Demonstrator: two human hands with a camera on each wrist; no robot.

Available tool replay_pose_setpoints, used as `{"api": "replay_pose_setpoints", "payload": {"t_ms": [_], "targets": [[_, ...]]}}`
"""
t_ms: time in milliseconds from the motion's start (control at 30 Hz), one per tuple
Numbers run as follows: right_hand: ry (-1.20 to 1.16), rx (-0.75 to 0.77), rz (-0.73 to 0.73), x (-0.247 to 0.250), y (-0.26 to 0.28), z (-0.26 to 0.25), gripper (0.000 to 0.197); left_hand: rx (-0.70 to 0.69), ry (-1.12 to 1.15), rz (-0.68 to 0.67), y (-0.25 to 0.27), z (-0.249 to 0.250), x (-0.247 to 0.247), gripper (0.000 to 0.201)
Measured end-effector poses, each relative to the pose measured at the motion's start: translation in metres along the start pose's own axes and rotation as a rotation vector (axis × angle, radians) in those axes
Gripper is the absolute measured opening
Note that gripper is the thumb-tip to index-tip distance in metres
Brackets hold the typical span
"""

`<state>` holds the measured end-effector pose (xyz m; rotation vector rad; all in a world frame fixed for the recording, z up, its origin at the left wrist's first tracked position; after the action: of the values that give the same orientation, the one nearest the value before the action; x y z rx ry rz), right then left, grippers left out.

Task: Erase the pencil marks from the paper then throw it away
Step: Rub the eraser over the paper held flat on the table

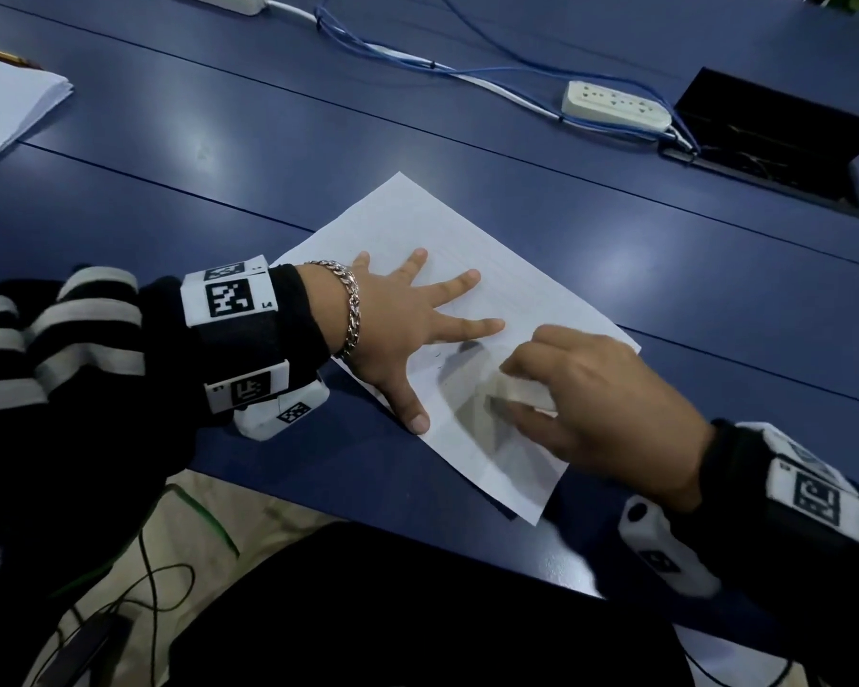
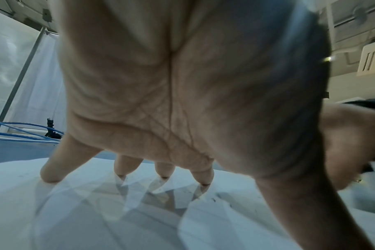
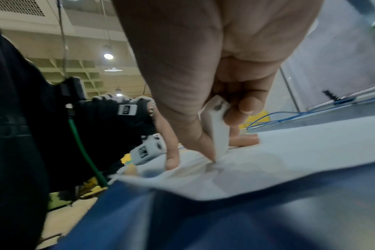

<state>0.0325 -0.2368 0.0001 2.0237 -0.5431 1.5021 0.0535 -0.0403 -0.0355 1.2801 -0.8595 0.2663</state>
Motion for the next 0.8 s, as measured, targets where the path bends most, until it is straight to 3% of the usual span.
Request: {"api": "replay_pose_setpoints", "payload": {"t_ms": [100,167,367,533,600,733,800], "targets": [[0.038,0.04,-0.033,-0.009,0.012,-0.03,0.022,-0.009,0.009,-0.007,0.001,0.0,0.0,0.13],[0.037,0.096,-0.075,-0.016,0.019,-0.044,0.029,-0.007,0.001,-0.007,0.001,0.0,0.0,0.131],[0.022,-0.028,-0.045,-0.001,-0.001,-0.003,0.033,-0.003,0.009,0.004,0.0,0.0,0.001,0.13],[0.032,0.08,-0.083,-0.018,0.018,-0.051,0.026,-0.01,0.016,0.012,0.001,-0.001,0.0,0.131],[-0.011,0.084,-0.126,-0.019,0.02,-0.047,0.024,-0.005,0.012,0.015,0.002,0.0,0.001,0.131],[-0.056,-0.13,0.11,0.005,0.018,0.012,0.033,0.012,-0.082,0.031,0.008,0.004,0.002,0.13],[-0.028,-0.251,0.107,0.006,0.025,0.032,0.031,-0.001,-0.143,0.06,0.012,0.009,0.002,0.128]]}}
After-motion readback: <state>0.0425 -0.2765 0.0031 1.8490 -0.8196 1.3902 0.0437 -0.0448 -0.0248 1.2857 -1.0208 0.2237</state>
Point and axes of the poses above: each hand's wrist, its own y-axis away from the middle knuckle, its own x-axis out of the back of the hand, z = x × y, the point moved 4 cm from there along -y, towards the middle knuckle, and after that the axes turned 6 degrees about -z, right-handed, at the moved point
